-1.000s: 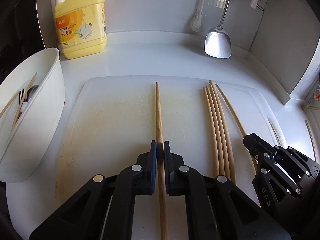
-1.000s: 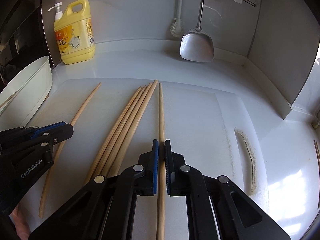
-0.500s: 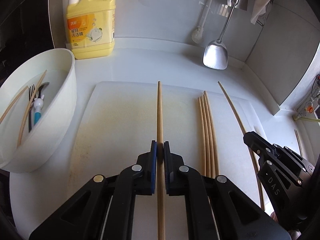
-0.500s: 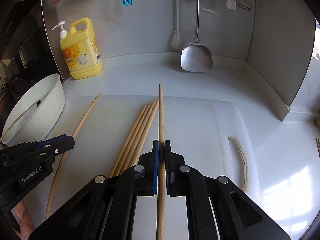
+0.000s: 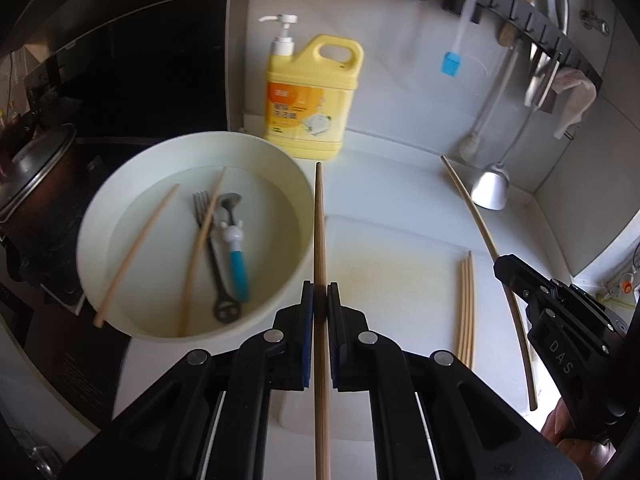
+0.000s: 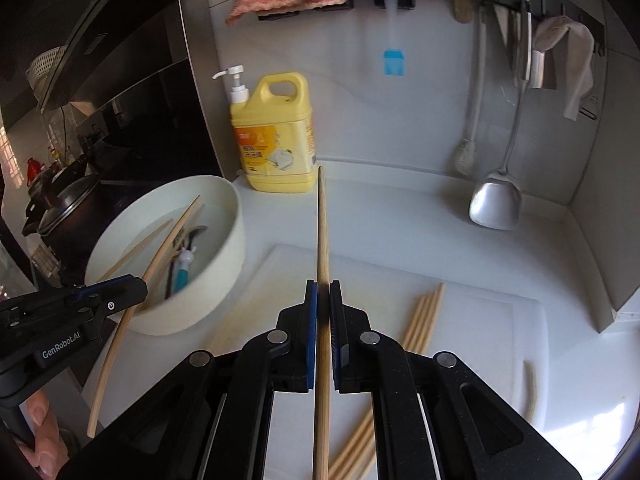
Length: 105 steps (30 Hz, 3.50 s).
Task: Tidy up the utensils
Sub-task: 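Lift and carry both chopsticks with both tools into the basin, then open both tools to release the chopsticks into the basin, then move both open tools back over the remaining chopsticks on the board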
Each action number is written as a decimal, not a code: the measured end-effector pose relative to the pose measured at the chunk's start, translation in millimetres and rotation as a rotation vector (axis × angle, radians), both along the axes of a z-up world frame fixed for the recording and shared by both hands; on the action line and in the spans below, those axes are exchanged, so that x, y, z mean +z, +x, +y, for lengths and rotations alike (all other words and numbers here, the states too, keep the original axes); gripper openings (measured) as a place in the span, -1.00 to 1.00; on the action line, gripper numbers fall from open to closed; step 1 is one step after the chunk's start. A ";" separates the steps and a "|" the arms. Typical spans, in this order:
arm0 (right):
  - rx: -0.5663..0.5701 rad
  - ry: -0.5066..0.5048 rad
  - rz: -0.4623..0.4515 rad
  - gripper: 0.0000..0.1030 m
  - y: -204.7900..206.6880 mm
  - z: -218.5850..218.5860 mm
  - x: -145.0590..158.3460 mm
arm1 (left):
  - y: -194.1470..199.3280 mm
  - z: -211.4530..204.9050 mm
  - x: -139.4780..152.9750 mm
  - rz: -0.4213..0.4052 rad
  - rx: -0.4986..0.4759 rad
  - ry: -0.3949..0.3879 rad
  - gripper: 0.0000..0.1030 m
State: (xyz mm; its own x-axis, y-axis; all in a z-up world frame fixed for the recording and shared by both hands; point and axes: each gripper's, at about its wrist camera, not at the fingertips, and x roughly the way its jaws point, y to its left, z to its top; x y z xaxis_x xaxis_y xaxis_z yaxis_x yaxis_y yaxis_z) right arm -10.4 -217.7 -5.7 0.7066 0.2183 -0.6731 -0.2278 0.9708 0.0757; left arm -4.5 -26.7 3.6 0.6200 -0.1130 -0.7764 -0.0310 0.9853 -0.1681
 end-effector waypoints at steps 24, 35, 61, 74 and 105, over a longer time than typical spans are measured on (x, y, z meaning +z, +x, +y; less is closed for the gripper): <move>0.067 0.073 0.199 -0.88 109.9 202.1 -44.5 | 94.6 166.7 -57.3 0.122 -0.017 -0.002 -0.86; 0.085 0.092 0.298 -0.88 129.9 207.1 -70.6 | 112.4 158.6 -88.1 0.168 -0.008 0.003 -0.84; 0.057 0.095 0.231 -0.11 109.2 189.6 -45.9 | 89.7 186.3 -53.2 0.128 0.078 0.110 0.71; -0.082 0.103 0.203 0.14 54.6 163.3 -36.7 | 65.9 165.3 -39.3 0.073 -0.048 0.122 0.82; -0.363 0.072 0.177 0.35 -79.8 -127.4 -46.0 | -19.6 -80.8 -25.0 0.060 -0.146 0.038 0.85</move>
State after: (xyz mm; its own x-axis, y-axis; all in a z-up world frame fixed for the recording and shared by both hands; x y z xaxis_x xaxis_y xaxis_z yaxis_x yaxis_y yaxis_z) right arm -90.2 -345.1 -51.7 0.6212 0.0271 -0.7832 0.1513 0.9764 0.1538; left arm -24.0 -107.5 -21.4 0.5512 -0.1683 -0.8172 0.1040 0.9857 -0.1329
